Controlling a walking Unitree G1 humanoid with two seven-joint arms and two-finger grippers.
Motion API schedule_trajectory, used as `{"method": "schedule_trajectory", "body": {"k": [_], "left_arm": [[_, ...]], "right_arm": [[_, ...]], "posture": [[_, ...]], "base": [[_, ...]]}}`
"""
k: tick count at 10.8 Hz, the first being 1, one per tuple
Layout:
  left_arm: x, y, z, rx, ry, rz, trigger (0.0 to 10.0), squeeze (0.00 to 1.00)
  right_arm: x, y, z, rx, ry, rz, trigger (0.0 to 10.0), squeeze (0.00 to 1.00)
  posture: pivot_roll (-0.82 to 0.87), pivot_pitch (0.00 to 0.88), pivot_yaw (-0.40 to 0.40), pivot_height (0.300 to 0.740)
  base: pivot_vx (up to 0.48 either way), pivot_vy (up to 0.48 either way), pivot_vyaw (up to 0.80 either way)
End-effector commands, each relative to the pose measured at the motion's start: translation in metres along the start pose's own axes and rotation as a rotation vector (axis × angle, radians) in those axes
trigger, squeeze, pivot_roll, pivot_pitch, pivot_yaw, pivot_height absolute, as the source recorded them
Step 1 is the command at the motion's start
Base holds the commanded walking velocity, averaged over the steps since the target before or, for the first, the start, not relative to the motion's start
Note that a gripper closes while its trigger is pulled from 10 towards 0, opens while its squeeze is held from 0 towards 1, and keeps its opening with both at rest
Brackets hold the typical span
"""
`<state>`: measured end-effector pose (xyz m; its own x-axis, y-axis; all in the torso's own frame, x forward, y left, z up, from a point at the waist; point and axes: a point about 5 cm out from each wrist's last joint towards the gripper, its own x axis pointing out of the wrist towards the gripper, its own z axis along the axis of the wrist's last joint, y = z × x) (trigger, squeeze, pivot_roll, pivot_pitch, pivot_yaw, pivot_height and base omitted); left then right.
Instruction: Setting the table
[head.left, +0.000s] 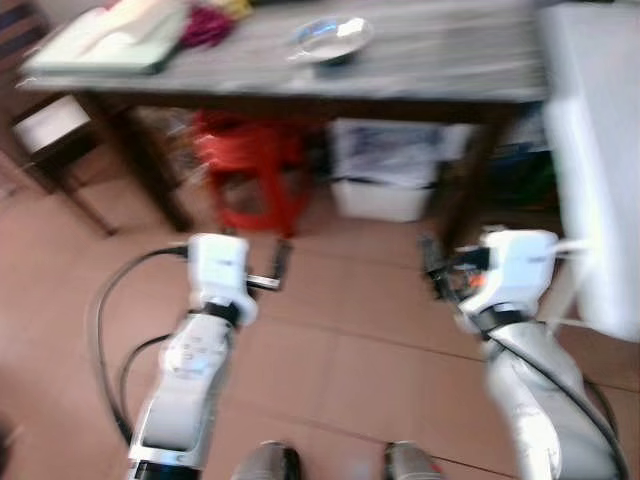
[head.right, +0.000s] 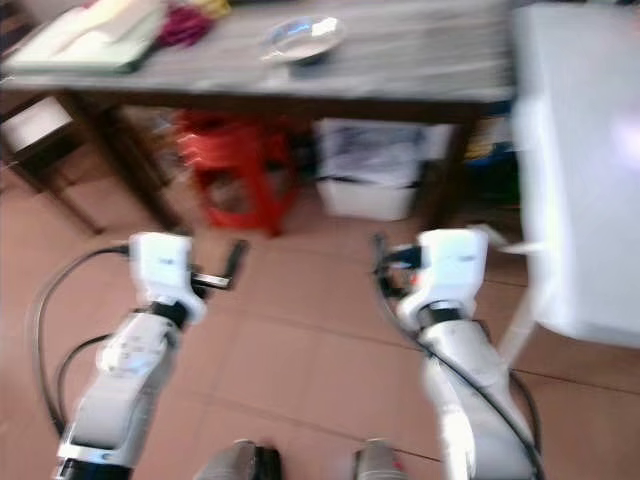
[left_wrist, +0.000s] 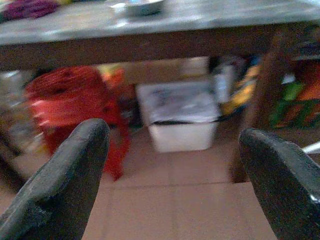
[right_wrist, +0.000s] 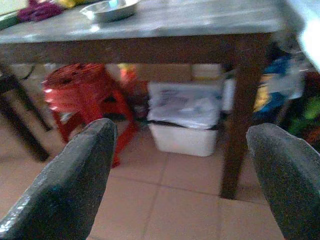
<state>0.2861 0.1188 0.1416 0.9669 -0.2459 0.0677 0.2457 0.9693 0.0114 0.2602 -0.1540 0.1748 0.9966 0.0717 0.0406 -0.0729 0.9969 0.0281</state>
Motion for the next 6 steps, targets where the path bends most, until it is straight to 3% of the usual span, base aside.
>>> {"method": "schedule_trajectory", "body": {"k": [1, 6], "left_arm": [[-0.0036, 0.0085, -0.0009, 0.014, 0.008, 0.023, 10.0, 0.0], [-0.0037, 0.0078, -0.0015, 0.014, 0.01, 0.023, 10.0, 0.0]], "right_arm": [[-0.002, 0.0073, 0.0009, 0.022, -0.004, 0.026, 10.0, 0.0], [-0.0023, 0.0075, 0.0003, 0.013, -0.003, 0.034, 10.0, 0.0]], "posture": [[-0.15, 0.223, 0.098, 0.74], [-0.15, 0.224, 0.098, 0.74]], "base": [[0.0, -0.251, -0.77], [0.0, -0.255, 0.0]]}}
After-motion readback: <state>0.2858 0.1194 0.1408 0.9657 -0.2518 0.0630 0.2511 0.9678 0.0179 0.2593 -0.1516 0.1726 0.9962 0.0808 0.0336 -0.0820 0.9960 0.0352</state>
